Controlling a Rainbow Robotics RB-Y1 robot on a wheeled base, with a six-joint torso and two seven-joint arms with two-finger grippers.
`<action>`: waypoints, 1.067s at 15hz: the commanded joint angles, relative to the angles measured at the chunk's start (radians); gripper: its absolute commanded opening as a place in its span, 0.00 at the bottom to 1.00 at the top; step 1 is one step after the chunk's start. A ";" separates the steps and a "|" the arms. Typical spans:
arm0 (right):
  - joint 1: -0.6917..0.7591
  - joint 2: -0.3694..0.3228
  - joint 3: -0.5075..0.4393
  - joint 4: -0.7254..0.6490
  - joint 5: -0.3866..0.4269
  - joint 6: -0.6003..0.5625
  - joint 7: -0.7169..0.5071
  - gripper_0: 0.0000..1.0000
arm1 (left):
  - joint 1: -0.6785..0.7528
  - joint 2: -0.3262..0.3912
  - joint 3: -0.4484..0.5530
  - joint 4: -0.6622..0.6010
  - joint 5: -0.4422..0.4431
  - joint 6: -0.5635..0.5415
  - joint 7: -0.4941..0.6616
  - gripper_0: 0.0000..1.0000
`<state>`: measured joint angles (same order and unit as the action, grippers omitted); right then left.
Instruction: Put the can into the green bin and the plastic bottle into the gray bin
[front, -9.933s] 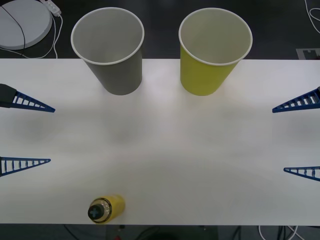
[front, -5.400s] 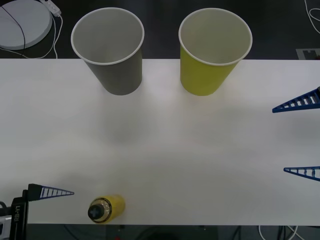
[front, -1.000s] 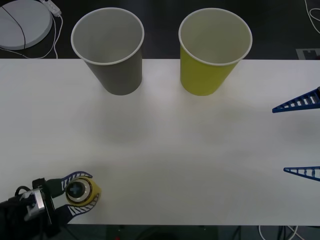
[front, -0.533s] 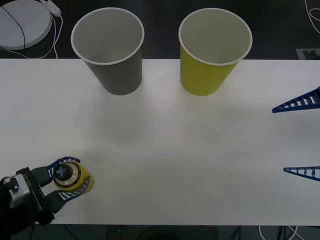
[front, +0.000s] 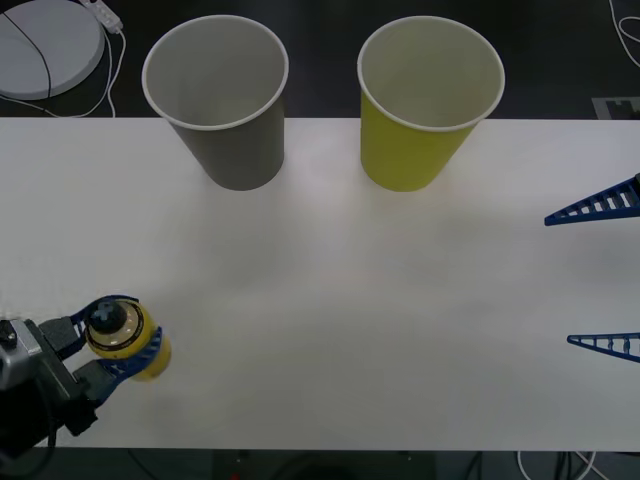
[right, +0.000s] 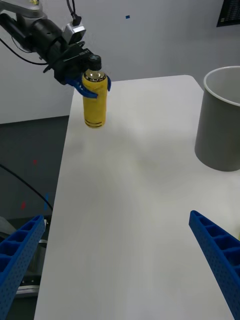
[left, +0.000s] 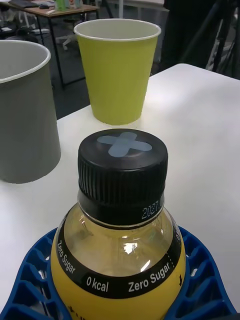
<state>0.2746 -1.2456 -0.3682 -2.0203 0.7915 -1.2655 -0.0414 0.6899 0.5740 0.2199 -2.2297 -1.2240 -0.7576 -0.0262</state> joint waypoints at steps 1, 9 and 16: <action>0.000 0.000 0.000 0.000 0.000 0.000 0.000 1.00 | 0.014 0.001 0.022 -0.053 -0.092 0.029 0.130 0.00; 0.000 0.000 0.000 0.000 0.000 0.000 0.000 1.00 | -0.021 0.032 0.128 -0.126 -0.252 0.029 0.443 0.00; 0.000 0.000 0.000 0.000 0.000 0.000 0.000 1.00 | -0.102 0.118 0.174 -0.125 -0.350 0.026 0.657 0.00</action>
<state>0.2746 -1.2456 -0.3682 -2.0203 0.7915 -1.2655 -0.0414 0.5953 0.6783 0.3887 -2.3552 -1.5651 -0.7292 0.6063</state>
